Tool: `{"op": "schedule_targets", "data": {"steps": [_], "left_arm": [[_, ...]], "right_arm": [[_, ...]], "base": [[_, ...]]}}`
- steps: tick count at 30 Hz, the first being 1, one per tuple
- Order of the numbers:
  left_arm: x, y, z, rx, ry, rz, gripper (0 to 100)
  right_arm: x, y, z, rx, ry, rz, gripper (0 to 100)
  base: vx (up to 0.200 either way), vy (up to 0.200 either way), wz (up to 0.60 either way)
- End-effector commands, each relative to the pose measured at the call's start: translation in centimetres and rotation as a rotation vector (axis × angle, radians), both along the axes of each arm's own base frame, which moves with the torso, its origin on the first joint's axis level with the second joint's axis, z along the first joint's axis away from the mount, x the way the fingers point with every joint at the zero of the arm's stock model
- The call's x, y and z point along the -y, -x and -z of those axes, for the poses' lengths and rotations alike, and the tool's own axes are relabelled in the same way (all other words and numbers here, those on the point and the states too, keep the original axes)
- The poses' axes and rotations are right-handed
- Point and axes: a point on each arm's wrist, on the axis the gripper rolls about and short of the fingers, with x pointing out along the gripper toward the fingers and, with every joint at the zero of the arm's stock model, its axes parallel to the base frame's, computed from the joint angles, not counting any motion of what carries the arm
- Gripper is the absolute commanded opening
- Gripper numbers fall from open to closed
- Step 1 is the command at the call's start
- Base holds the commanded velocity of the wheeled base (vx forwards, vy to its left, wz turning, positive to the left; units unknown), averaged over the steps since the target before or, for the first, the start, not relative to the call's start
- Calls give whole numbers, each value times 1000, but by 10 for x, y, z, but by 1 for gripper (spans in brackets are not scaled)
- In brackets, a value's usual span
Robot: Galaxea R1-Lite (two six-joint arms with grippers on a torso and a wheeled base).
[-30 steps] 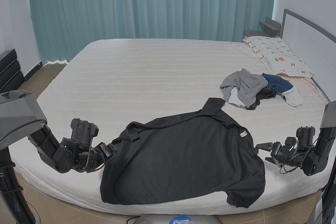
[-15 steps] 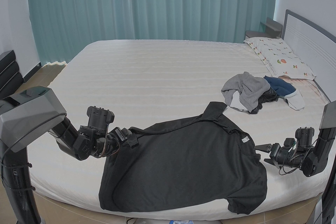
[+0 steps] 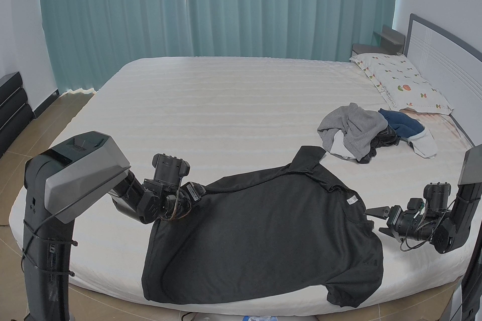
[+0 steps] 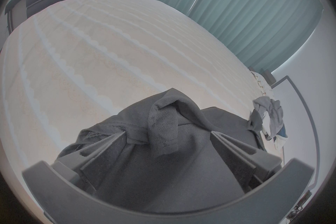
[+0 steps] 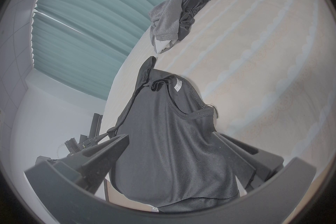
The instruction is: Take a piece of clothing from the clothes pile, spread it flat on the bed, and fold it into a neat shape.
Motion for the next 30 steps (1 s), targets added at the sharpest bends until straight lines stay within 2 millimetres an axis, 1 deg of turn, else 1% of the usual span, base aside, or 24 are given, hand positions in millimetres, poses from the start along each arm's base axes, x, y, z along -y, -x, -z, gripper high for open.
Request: {"op": "schedule_targets", "data": {"steps": [1, 2, 9, 10, 17, 21, 26, 27, 30], "left_arm": [[5, -8, 13, -13, -21, -5, 100], [4, -10, 13, -19, -28, -9, 0], [-1, -14, 11, -20, -58, -49, 0], [-7, -19, 7, 1, -70, -83, 0], [-25, -35, -6, 63, -63, -147, 0], [-29, -36, -6, 54, -67, -148, 0], [-30, -35, -3, 43, -61, -128, 0], [-30, -35, -3, 43, -61, -128, 100], [-29, -34, -4, 35, -28, -96, 100]], "right_arm": [[0, 0, 0, 0, 0, 1, 100], [1, 0, 0, 1, 0, 1, 100], [1, 0, 0, 1, 0, 1, 100], [0, 0, 0, 0, 0, 1, 100], [1, 0, 0, 1, 0, 1, 100], [1, 0, 0, 0, 0, 3, 100], [0, 0, 1, -2, -1, 0, 100], [0, 0, 1, -2, -1, 0, 100], [0, 0, 1, -3, -1, 0, 100]], "base": [[0, 0, 0], [0, 0, 0], [0, 0, 0], [0, 0, 0], [0, 0, 0], [0, 0, 0], [0, 0, 0], [0, 0, 0], [0, 0, 0]]}}
